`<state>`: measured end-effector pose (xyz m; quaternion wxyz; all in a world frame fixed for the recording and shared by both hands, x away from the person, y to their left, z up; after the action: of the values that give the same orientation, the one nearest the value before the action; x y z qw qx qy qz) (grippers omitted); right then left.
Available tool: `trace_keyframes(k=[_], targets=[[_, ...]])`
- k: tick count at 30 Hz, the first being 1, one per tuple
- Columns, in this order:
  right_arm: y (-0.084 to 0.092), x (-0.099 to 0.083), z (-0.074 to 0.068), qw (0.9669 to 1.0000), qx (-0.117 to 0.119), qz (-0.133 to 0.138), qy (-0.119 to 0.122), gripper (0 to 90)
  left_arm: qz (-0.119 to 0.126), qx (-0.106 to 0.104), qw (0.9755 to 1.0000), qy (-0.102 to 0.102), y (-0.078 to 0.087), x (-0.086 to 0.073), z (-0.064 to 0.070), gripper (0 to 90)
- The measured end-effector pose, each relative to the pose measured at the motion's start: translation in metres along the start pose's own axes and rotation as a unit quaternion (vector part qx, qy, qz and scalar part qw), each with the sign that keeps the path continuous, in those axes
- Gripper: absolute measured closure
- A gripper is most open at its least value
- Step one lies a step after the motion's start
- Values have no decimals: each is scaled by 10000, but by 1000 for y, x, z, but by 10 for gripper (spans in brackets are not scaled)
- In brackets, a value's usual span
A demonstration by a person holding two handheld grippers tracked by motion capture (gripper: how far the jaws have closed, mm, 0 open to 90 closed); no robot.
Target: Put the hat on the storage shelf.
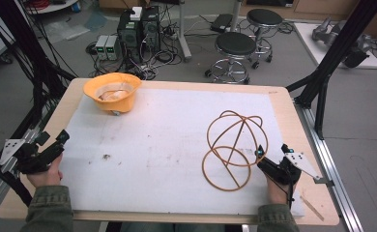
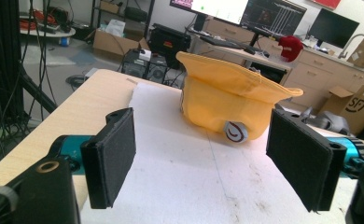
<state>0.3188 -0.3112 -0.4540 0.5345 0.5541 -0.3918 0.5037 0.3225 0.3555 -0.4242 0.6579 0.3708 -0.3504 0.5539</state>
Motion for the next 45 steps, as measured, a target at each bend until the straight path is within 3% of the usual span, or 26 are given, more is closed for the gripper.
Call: trace_keyframes(k=[6,14,20,23,31,35,45], targets=[[0,-1,-1,10000,76,-33,-40,106,20,4,10000,14,1,2,0,242],[0,0,-2,10000,47,-13,-32,106,-23,-235,9997,13,-1,12,13,253],[0,0,-2,10000,51,-1,-70,106,-47,-197,9997,-169,-9,27,22,262],[0,0,-2,9999,55,25,-110,106,-112,-231,9996,-153,-16,36,27,263],[0,-1,-2,9999,41,-51,-93,106,-295,-211,9988,-338,-44,60,44,268],[0,-1,-2,9999,64,-28,-91,106,-373,-240,9983,-386,-53,64,49,268],[-1,-1,-4,9999,124,-10,-39,105,-415,-130,9984,-365,-85,77,48,266]])
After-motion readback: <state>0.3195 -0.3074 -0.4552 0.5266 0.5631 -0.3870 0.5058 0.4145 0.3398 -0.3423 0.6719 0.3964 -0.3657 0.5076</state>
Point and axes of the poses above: each handheld gripper's, and its own axes: y roughly backward along the jaws, x roughly out of its top, z roughly to its right, the point moved 5 cm from there along -y, roughly forward along the jaws, and after that the axes turned 11 degrees about y, right-handed, at the moved point
